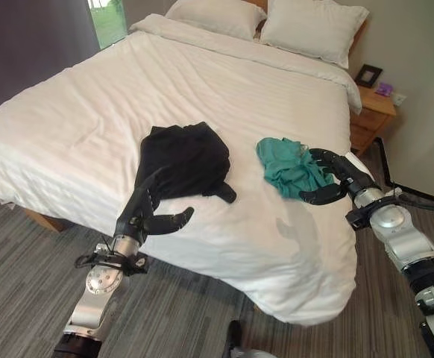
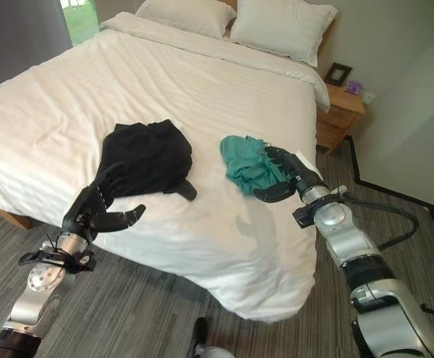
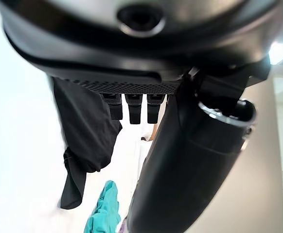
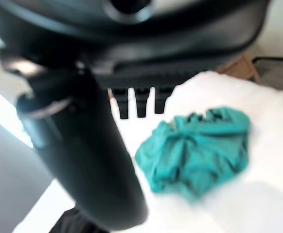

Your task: Pick up bed clothes into laundry basket.

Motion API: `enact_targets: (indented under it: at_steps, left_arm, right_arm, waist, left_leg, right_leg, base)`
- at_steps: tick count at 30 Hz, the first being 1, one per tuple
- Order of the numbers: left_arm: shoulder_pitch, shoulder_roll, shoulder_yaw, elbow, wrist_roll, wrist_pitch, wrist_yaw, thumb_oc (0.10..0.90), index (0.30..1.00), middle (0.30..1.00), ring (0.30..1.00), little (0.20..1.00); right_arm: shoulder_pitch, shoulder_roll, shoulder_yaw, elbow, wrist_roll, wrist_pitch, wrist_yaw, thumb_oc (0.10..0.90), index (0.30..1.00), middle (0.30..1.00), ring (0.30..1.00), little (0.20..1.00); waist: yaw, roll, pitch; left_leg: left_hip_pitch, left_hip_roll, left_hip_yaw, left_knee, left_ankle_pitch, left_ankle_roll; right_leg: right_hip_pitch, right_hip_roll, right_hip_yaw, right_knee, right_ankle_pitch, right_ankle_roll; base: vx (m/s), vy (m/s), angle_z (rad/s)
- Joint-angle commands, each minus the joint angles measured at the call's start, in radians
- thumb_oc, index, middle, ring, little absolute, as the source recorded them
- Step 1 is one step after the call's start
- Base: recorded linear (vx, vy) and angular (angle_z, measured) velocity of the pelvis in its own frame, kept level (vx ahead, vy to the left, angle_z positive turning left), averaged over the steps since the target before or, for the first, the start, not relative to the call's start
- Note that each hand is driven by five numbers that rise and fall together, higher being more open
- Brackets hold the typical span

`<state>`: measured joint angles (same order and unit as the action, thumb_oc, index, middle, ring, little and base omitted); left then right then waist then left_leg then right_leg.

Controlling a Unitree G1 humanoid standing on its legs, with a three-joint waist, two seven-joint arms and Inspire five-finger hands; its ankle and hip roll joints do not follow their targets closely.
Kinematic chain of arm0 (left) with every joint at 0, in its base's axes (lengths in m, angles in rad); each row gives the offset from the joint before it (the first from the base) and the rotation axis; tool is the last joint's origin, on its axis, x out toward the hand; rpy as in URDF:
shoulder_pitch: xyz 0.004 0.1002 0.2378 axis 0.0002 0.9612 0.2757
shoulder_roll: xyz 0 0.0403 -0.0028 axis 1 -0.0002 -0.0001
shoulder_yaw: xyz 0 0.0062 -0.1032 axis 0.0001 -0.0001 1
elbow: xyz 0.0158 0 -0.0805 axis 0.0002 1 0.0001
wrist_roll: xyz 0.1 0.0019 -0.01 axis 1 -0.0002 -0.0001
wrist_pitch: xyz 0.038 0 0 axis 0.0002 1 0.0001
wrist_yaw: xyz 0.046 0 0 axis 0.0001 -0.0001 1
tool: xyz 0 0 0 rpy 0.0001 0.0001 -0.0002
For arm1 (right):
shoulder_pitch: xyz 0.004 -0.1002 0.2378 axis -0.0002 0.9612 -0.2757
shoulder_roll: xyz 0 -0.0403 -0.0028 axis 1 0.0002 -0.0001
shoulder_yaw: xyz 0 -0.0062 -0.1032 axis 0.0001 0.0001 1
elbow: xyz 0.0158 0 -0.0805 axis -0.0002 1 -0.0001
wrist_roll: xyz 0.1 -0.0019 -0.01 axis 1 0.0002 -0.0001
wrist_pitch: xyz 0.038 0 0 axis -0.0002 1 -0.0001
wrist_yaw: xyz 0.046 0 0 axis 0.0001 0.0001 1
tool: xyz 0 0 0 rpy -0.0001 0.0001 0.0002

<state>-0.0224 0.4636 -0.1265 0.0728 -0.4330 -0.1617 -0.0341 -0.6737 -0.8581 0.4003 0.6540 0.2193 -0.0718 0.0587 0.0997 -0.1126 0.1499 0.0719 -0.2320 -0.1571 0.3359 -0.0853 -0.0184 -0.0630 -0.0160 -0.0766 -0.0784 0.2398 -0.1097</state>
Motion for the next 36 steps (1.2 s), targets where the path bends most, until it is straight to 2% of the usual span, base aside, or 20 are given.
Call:
enact_targets:
  at_steps: [1,2,3,5,6,8,11,13,15,23,28,31,34,35,36]
  left_arm:
    - [-0.062,0.049,-0.037,-0.150,-0.042,-0.081,-0.018,0.800,0.900,0.900,0.900,0.900]
    - [-0.059,0.051,-0.044,-0.157,-0.049,-0.073,-0.024,0.800,0.900,0.900,0.900,0.900]
    - [-0.058,0.051,-0.057,-0.159,-0.045,-0.071,-0.026,0.800,0.900,0.900,0.900,0.900]
    - [-0.047,0.052,-0.067,-0.161,-0.046,-0.071,-0.035,0.800,0.900,0.900,0.900,0.900]
    - [-0.037,0.057,-0.081,-0.159,-0.038,-0.071,-0.045,0.800,0.900,0.900,0.900,0.900]
    - [-0.034,0.081,-0.105,-0.162,-0.019,-0.074,-0.061,0.800,0.900,0.900,0.900,0.900]
    - [-0.007,0.089,-0.108,-0.169,-0.029,-0.067,-0.069,0.800,0.900,0.900,0.900,0.900]
    - [0.006,0.081,-0.114,-0.168,-0.041,-0.059,-0.072,0.800,0.900,0.900,0.900,0.900]
    - [0.018,0.089,-0.119,-0.175,-0.043,-0.055,-0.076,0.800,0.900,0.900,0.900,0.900]
    - [0.032,0.113,-0.129,-0.210,-0.066,-0.052,-0.070,0.800,0.900,0.900,0.900,0.900]
    - [0.022,0.145,-0.152,-0.232,-0.080,-0.059,-0.065,0.800,0.900,0.900,0.900,0.900]
    - [-0.026,0.168,-0.184,-0.265,-0.083,-0.076,-0.050,0.800,0.900,0.900,0.900,0.900]
    - [-0.060,0.178,-0.190,-0.284,-0.086,-0.077,-0.035,0.800,0.900,0.900,0.900,0.900]
    - [-0.068,0.178,-0.184,-0.290,-0.087,-0.067,-0.042,0.800,0.900,0.900,0.900,0.900]
    - [-0.069,0.184,-0.181,-0.290,-0.087,-0.062,-0.045,0.800,0.900,0.900,0.900,0.900]
  right_arm:
    - [-0.244,-0.166,0.030,0.035,0.025,-0.056,-0.043,0.800,0.900,0.900,0.900,0.900]
    - [-0.268,-0.195,0.062,0.065,0.011,-0.046,-0.035,0.800,0.900,0.900,0.900,0.900]
    - [-0.319,-0.223,0.110,0.123,-0.018,-0.037,-0.044,0.800,0.900,0.900,0.900,0.900]
    - [-0.374,-0.256,0.177,0.175,-0.079,-0.036,-0.044,0.800,0.900,0.900,0.900,0.900]
    - [-0.392,-0.263,0.194,0.236,-0.086,-0.039,-0.044,0.800,0.900,0.900,0.900,0.900]
    - [-0.440,-0.269,0.225,0.360,-0.095,-0.037,-0.045,0.800,0.900,0.900,0.900,0.900]
    - [-0.492,-0.247,0.266,0.429,-0.129,-0.025,-0.045,0.800,0.900,0.900,0.900,0.900]
    - [-0.491,-0.238,0.245,0.476,-0.110,-0.021,-0.049,0.800,0.900,0.900,0.900,0.900]
    - [-0.494,-0.226,0.279,0.512,-0.148,-0.014,-0.036,0.800,0.900,0.900,0.900,0.900]
    - [-0.537,-0.206,0.290,0.570,-0.153,-0.014,-0.067,0.800,0.900,0.900,0.900,0.900]
    - [-0.590,-0.196,0.291,0.539,-0.124,-0.032,-0.121,0.800,0.900,0.900,0.900,0.900]
    - [-0.609,-0.182,0.241,0.513,0.012,-0.067,-0.155,0.800,0.900,0.900,0.900,0.900]
    - [-0.531,-0.145,0.181,0.550,0.084,-0.067,-0.123,0.800,0.900,0.900,0.900,0.900]
    - [-0.465,-0.121,0.156,0.635,0.092,-0.026,-0.067,0.800,0.900,0.900,0.900,0.900]
    - [-0.472,-0.115,0.169,0.665,0.076,-0.020,-0.040,0.800,0.900,0.900,0.900,0.900]
  waist:
    - [0.001,-0.022,-0.042]
    - [0.004,-0.033,-0.029]
    - [0.008,-0.033,-0.016]
    - [0.013,-0.025,-0.020]
    - [0.020,-0.016,-0.027]
    - [0.034,0.001,-0.031]
    - [0.031,0.013,-0.044]
    - [0.016,0.016,-0.053]
    - [0.021,0.013,-0.060]
    - [0.019,0.032,-0.037]
    - [0.031,0.052,0.012]
    - [0.051,0.074,0.075]
    - [0.072,0.091,0.114]
    - [0.082,0.093,0.127]
    - [0.089,0.092,0.130]
  left_leg:
    - [-0.113,0.309,-0.051,0.065,0.219,-0.038]
    - [-0.151,0.307,-0.024,0.116,0.221,-0.023]
    - [-0.199,0.296,0.015,0.107,0.197,-0.022]
    - [-0.215,0.253,0.037,0.012,0.142,-0.023]
    - [-0.214,0.211,0.032,-0.084,0.120,-0.016]
    - [-0.225,0.166,0.018,-0.203,0.150,-0.012]
    - [-0.174,0.162,-0.027,-0.265,0.149,0.004]
    - [-0.146,0.180,-0.025,-0.334,0.165,0.005]
    - [-0.127,0.183,-0.035,-0.376,0.179,0.009]
    - [-0.159,0.184,-0.042,-0.416,0.198,0.016]
    - [-0.224,0.172,-0.055,-0.411,0.206,0.021]
    - [-0.302,0.163,-0.071,-0.400,0.224,0.022]
    - [-0.349,0.156,-0.087,-0.400,0.240,0.023]
    - [-0.357,0.156,-0.093,-0.401,0.242,0.021]
    - [-0.367,0.153,-0.096,-0.402,0.250,0.020]
  right_leg:
    - [0.029,-0.052,-0.008,0.088,-0.120,0.198]
    - [0.042,-0.047,-0.015,0.083,-0.129,0.186]
    - [0.060,-0.042,-0.011,0.077,-0.147,0.181]
    - [0.075,-0.040,-0.005,0.062,-0.156,0.186]
    - [0.081,-0.030,0.002,0.050,-0.160,0.190]
    - [0.089,-0.004,0.006,0.045,-0.167,0.193]
    - [0.088,0.021,0.027,0.044,-0.181,0.187]
    - [0.085,0.029,0.019,0.026,-0.178,0.182]
    - [0.081,0.034,0.024,0.008,-0.176,0.184]
    - [0.014,0.029,0.019,0.010,-0.167,0.189]
    - [-0.053,0.022,0.010,0.016,-0.157,0.193]
    - [-0.133,0.010,-0.001,0.039,-0.148,0.192]
    - [-0.182,0.005,-0.008,0.051,-0.140,0.190]
    - [-0.189,0.006,-0.011,0.058,-0.144,0.188]
    - [-0.195,0.003,-0.016,0.057,-0.141,0.187]
  base:
    - [0.06,-0.206,0.42]
    - [0.12,-0.194,0.69]
    - [0.19,-0.223,0.58]
    - [0.21,-0.079,0.01]
    - [0.21,-0.011,-0.15]
    - [0.17,-0.006,-0.19]
    - [0.14,0.016,-0.40]
    - [0.09,0.023,-0.26]
    - [0.07,0.005,-0.14]
    - [-0.02,0.027,0.00]
    - [-0.10,0.008,0.05]
    - [-0.16,0.005,0.06]
    - [-0.07,-0.006,0.17]
    - [-0.02,-0.028,0.15]
    - [0.01,-0.025,0.17]
